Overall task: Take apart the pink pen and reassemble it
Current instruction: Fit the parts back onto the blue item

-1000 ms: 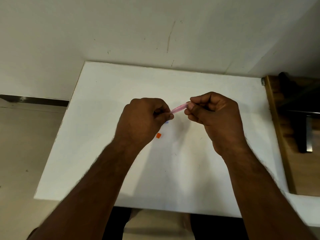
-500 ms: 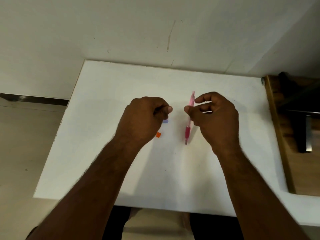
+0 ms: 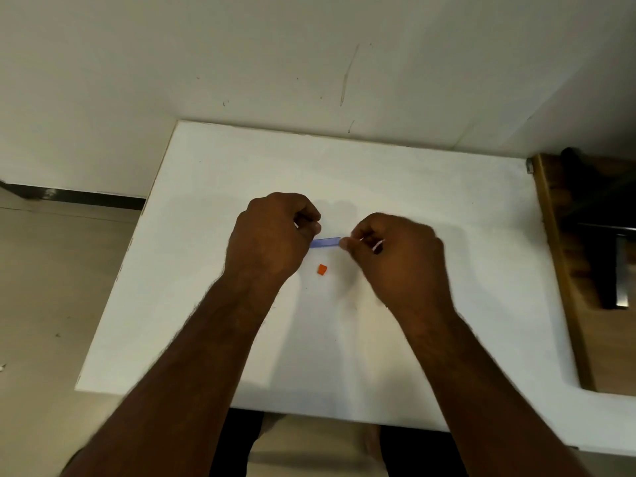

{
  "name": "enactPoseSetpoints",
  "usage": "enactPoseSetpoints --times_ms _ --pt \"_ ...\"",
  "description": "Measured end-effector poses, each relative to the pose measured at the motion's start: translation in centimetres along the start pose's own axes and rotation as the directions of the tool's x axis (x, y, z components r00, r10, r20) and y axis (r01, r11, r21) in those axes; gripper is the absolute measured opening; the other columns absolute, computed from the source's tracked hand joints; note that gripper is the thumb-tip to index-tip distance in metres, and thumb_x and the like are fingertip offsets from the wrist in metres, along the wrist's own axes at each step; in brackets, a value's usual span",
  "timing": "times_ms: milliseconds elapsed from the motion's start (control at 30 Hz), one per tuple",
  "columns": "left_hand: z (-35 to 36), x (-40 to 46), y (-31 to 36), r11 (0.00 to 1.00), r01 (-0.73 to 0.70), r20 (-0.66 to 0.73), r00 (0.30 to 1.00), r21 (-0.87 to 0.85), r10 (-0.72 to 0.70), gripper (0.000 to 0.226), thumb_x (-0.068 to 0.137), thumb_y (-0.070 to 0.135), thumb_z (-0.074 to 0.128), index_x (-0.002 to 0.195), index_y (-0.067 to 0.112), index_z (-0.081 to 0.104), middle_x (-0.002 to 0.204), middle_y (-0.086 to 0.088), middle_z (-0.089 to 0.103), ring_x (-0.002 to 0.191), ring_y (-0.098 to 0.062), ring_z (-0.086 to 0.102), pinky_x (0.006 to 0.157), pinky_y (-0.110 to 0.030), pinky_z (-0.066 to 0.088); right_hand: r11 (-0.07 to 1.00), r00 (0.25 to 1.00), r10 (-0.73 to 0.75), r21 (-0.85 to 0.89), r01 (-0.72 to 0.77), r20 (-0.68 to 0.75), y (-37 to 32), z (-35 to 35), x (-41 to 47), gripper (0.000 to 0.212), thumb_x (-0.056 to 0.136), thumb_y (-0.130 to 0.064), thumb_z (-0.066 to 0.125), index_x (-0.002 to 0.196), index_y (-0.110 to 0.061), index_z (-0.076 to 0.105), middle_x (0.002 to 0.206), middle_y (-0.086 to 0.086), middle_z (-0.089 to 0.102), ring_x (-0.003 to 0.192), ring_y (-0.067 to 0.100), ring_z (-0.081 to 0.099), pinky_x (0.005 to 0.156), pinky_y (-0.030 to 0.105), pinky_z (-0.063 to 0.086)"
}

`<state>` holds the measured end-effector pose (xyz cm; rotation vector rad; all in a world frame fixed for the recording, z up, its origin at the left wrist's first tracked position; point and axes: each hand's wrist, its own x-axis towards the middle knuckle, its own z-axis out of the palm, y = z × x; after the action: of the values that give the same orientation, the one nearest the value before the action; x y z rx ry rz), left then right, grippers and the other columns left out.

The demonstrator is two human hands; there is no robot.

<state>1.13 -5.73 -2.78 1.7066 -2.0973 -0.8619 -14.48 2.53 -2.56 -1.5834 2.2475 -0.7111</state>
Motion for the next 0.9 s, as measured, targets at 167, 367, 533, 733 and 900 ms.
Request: enactPoseSetpoints --times_ms 167,367,533,733,900 --pt "0.2 0.0 -0.1 1.000 0.008 0.015 1.000 0.017 -0.009 0.010 0.087 0.030 0.073 0.096 0.029 0.077 0.090 0.013 0.072 0.082 -0.010 0.067 0.071 -0.022 0.041 0.993 0.972 -0.081 -0.061 0.097 0.220 -1.4 3.0 -1.6 0.022 0.090 -0.039 0.070 0.104 -0.023 0.075 0.098 -0.002 0.073 0.075 0.015 0.062 0.072 0.023 0.043" --pt "0.4 -0.3 -0.2 1.000 0.011 0.070 0.997 0.022 -0.012 0.021 0.081 0.040 0.079 0.099 0.029 0.075 0.094 0.012 0.072 0.084 -0.009 0.065 0.072 -0.022 0.041 0.999 0.986 -0.041 0.014 0.040 0.162 -0.8 2.9 -1.5 0.010 0.085 -0.034 0.074 0.089 -0.025 0.074 0.086 -0.005 0.071 0.073 0.016 0.064 0.069 0.025 0.048" --pt "0.6 -0.3 0.1 0.991 -0.006 0.140 0.990 0.137 -0.014 0.033 0.077 0.039 0.083 0.106 0.026 0.075 0.104 0.006 0.074 0.093 -0.016 0.067 0.077 -0.025 0.042 0.899 0.978 0.197 0.383 -0.210 0.074 0.3 0.5 0.2 0.012 0.074 -0.028 0.083 0.071 -0.024 0.072 0.066 -0.010 0.073 0.065 0.011 0.070 0.067 0.030 0.056" --pt "1.2 -0.7 0.5 0.993 0.020 0.099 0.995 0.120 -0.032 0.017 0.080 0.043 0.077 0.088 0.029 0.073 0.084 0.010 0.071 0.081 -0.014 0.067 0.067 -0.025 0.044 0.483 0.878 0.425 0.765 -0.425 0.219 1.1 -1.1 1.0 0.010 0.080 -0.007 0.081 0.084 -0.016 0.078 0.080 0.004 0.080 0.079 0.025 0.079 0.081 0.038 0.064" --pt "1.1 -0.9 1.5 0.996 -0.084 0.043 0.995 -0.019 0.085 0.013 0.076 0.039 0.078 0.079 0.035 0.066 0.075 0.012 0.067 0.071 -0.007 0.063 0.062 -0.024 0.046 0.246 0.819 0.497 0.859 -0.449 0.286 0.8 -1.3 1.0 0.018 0.084 -0.002 0.078 0.095 -0.016 0.080 0.086 0.007 0.081 0.079 0.022 0.079 0.071 0.025 0.061"
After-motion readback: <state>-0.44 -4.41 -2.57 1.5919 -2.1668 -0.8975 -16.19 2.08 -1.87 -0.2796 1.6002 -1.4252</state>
